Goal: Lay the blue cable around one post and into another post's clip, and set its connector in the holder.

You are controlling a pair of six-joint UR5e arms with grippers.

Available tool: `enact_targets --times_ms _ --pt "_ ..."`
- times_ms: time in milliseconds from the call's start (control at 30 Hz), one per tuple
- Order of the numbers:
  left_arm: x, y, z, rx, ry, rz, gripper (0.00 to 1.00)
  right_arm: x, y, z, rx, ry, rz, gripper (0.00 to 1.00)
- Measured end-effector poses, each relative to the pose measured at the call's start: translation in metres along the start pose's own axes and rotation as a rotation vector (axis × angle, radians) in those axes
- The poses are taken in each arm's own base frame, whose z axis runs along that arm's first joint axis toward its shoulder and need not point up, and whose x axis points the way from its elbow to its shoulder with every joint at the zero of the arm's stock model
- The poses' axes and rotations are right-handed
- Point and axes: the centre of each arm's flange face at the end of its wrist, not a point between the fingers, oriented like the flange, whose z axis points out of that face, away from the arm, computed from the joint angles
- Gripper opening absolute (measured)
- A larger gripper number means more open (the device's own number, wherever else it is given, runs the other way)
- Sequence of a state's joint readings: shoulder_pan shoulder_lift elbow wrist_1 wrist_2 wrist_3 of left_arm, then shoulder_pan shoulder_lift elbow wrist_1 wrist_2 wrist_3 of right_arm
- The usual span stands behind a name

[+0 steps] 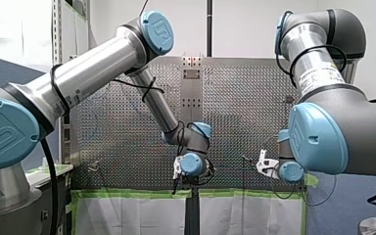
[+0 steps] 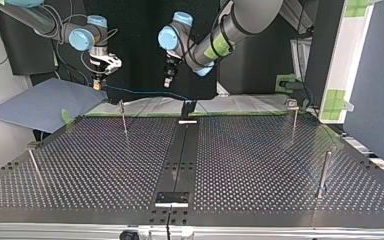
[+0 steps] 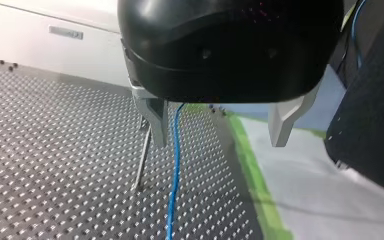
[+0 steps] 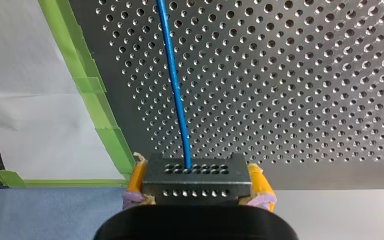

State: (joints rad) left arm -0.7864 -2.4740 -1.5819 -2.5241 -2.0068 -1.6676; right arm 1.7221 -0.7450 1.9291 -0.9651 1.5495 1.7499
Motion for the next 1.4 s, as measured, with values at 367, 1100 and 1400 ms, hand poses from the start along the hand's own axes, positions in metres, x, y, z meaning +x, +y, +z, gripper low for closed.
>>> enact_targets --times_ms 367,1100,1400 --pt "-0.001 0.007 0.006 -0.044 -0.027 -0.003 0.98 0.0 -0.001 0.0 0.001 0.0 -0.003 0.0" --pt "0.023 -0.004 0.036 -0.057 0.02 -0.036 0.98 -0.001 -0.004 -0.001 0.012 -0.004 -0.023 0.0" --pt "0.023 -0.01 0.027 -0.094 0.035 -0.017 0.98 0.003 0.001 0.003 0.008 0.024 -0.017 0.0"
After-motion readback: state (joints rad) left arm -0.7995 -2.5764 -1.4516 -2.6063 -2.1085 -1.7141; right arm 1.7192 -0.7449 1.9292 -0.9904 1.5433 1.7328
